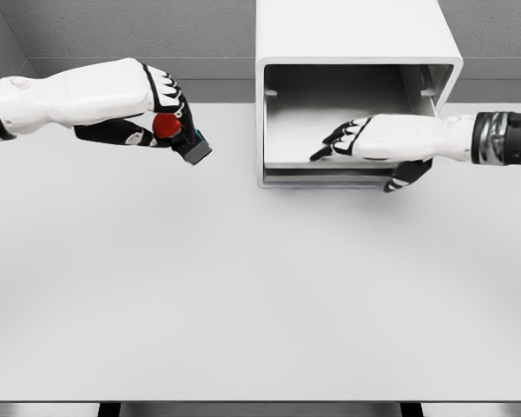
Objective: Slide open multi-storey tabletop storage cabinets and put open load switch and slide close multi-storey tabletop storage cabinets
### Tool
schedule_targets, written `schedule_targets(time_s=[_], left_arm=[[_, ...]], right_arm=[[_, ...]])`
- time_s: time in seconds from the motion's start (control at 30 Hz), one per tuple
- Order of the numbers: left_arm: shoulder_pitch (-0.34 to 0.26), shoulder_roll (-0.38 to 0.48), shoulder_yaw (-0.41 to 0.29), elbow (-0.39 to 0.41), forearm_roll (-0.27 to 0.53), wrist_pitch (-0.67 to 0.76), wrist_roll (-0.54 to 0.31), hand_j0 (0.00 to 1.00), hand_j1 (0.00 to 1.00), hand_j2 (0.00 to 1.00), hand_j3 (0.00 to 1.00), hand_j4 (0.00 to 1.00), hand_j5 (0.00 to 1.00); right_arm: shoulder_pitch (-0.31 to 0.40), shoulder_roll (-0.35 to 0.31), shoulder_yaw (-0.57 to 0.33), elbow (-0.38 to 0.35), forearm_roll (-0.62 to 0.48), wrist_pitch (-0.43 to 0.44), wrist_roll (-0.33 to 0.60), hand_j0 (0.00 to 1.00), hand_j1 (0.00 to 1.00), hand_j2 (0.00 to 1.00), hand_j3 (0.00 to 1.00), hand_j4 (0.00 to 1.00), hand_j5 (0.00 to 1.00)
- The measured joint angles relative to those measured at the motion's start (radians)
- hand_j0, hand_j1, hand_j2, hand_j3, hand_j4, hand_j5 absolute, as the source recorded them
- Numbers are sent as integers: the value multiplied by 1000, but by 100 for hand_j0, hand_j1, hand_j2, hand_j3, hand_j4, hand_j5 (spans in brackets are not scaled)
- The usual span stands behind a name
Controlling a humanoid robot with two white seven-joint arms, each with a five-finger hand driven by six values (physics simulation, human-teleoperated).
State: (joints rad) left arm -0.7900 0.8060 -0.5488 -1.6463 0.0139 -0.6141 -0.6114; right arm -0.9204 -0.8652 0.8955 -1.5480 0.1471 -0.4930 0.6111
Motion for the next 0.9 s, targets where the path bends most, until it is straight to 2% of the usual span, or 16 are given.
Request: schedule_targets(time_s=[0.2, 0.43, 0.7, 0.9], left_arm=[[-18, -12, 2, -4, 0, 0, 0, 48, 48, 48, 48, 48, 48], [-28, -22, 6, -3, 0, 0, 0, 48, 48, 48, 48, 48, 48], [-26, -76, 15, -8, -5, 0, 0, 48, 48, 48, 48, 48, 48], [-28, -95, 17, -14, -6, 0, 0, 48, 48, 48, 48, 48, 48]], right_arm=[[6, -57, -6, -69, -2, -43, 0, 100, 100, 100, 100, 100, 100], [8, -77, -19, -91, -7, -90, 0, 100, 100, 100, 100, 100, 100], [8, -54, -33, -2, -14, 18, 0, 100, 100, 100, 100, 100, 100], [17, -43, -26, 36, -8, 31, 0, 100, 100, 100, 100, 100, 100]])
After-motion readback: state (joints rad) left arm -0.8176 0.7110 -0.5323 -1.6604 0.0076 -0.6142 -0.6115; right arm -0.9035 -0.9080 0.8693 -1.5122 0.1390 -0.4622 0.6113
